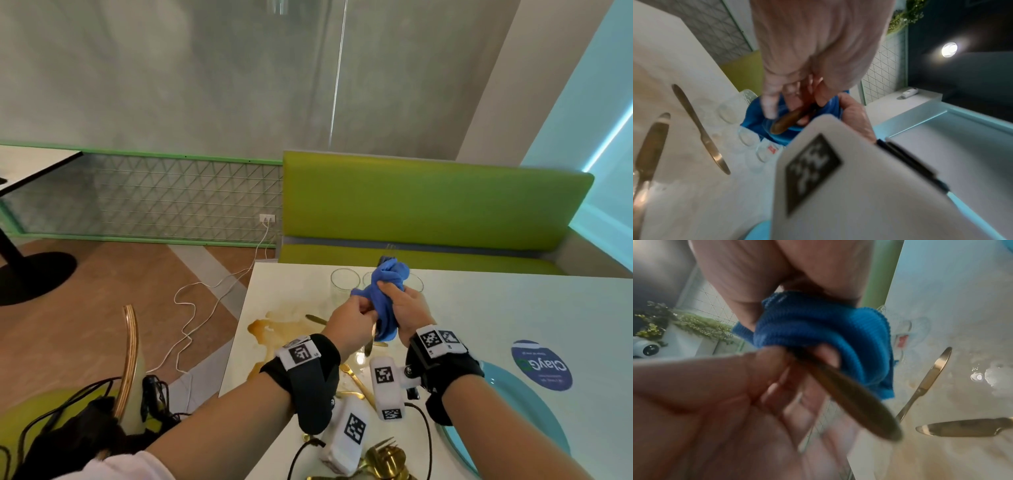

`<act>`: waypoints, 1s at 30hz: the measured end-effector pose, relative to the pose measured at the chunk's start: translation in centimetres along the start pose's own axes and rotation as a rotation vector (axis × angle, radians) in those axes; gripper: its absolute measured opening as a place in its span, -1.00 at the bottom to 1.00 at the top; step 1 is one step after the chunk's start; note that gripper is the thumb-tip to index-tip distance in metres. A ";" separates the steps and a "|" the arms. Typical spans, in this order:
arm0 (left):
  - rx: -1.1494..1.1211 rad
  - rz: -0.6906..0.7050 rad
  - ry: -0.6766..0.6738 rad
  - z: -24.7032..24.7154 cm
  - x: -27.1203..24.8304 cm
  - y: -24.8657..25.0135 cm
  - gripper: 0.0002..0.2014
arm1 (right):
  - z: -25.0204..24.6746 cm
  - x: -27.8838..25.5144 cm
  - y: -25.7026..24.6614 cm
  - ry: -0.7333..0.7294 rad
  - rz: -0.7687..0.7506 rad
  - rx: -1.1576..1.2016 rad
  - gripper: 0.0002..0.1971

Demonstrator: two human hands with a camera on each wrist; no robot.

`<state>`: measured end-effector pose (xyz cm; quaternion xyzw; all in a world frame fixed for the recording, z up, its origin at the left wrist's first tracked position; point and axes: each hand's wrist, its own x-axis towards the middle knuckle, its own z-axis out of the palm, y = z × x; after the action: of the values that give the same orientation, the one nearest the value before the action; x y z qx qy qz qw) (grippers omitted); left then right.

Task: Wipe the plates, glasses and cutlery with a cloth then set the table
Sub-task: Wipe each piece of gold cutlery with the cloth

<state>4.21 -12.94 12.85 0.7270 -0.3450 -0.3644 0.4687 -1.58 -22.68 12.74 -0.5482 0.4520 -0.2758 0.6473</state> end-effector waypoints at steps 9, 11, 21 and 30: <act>-0.043 -0.062 0.002 3.1 -0.9 -1.4 -0.66 | -2.6 -0.4 0.4 -0.052 -0.031 0.016 -0.80; -0.031 -0.064 0.013 3.7 -0.6 -1.3 -0.68 | -3.0 -0.7 1.3 -0.120 -0.059 -0.184 -0.81; -0.087 -0.094 0.028 2.3 0.8 -2.1 -0.88 | -6.6 -1.0 4.2 -0.120 0.018 -0.296 -0.73; -0.449 -0.358 -0.041 2.7 1.3 -1.7 -0.95 | -6.0 -1.9 5.2 -0.234 0.028 -0.253 -0.83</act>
<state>2.84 -14.65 10.21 0.6469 -0.1312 -0.5233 0.5389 -8.40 -22.55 8.35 -0.6474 0.4123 -0.1420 0.6251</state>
